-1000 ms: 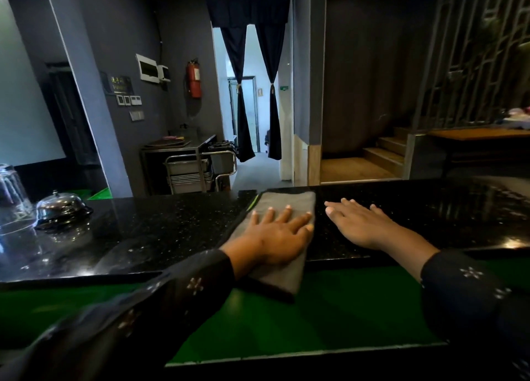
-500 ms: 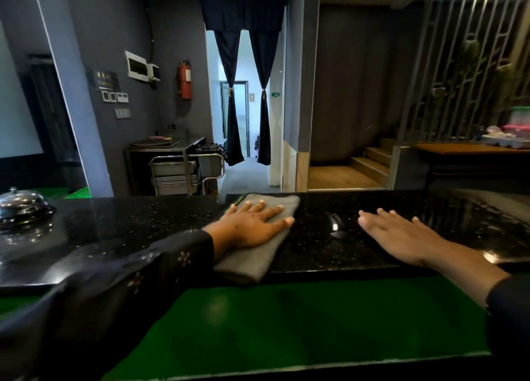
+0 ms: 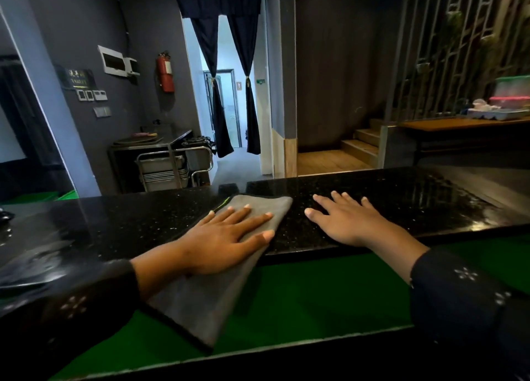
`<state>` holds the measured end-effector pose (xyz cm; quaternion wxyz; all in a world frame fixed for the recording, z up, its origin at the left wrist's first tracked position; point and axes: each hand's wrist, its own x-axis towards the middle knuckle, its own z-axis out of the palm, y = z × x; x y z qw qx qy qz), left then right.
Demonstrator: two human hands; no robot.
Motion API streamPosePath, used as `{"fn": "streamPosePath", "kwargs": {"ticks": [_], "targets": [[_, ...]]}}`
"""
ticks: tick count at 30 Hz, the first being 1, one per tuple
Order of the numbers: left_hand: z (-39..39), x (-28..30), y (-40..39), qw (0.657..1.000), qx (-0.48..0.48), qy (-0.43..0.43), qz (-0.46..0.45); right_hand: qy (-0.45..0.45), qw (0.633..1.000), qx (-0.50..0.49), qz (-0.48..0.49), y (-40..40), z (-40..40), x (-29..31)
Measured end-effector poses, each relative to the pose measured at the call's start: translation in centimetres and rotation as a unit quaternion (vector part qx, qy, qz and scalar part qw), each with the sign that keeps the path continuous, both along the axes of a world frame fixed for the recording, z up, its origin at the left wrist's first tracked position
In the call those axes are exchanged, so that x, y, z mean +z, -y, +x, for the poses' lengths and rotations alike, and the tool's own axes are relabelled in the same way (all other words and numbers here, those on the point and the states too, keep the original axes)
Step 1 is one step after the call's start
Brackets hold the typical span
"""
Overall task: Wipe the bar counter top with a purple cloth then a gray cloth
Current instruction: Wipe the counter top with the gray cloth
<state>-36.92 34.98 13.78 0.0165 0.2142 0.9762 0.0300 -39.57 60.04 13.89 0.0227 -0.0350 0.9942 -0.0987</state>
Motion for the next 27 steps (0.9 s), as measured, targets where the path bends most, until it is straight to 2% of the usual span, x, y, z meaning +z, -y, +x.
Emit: {"fn": "streamPosePath", "kwargs": {"ticks": [3,7,10,16,21,27], "targets": [[-2.1,0.6,1.3,1.000,0.025,-0.002,0.005,-0.006,1.000,0.004,-0.001,-0.1,-0.3,-0.2],[-9.5,0.9,2.4,0.994,0.101,0.003,-0.031,-0.019,1.000,0.009,-0.016,-0.1,-0.3,-0.3],[-12.7,0.9,0.2,0.989,0.151,0.006,0.005,-0.018,0.999,0.011,-0.036,0.0,-0.1,-0.2],[-9.2,1.1,-8.6,0.998,0.048,0.032,-0.012,-0.015,0.999,0.018,-0.041,-0.2,-0.1,0.2],[-4.8,0.4,-2.8,1.000,-0.010,-0.009,-0.007,-0.007,0.999,0.020,-0.038,-0.3,0.2,0.2],[-6.9,0.9,6.9,0.979,0.202,-0.001,0.001,-0.013,0.999,0.014,-0.050,-0.1,0.5,0.2]]}}
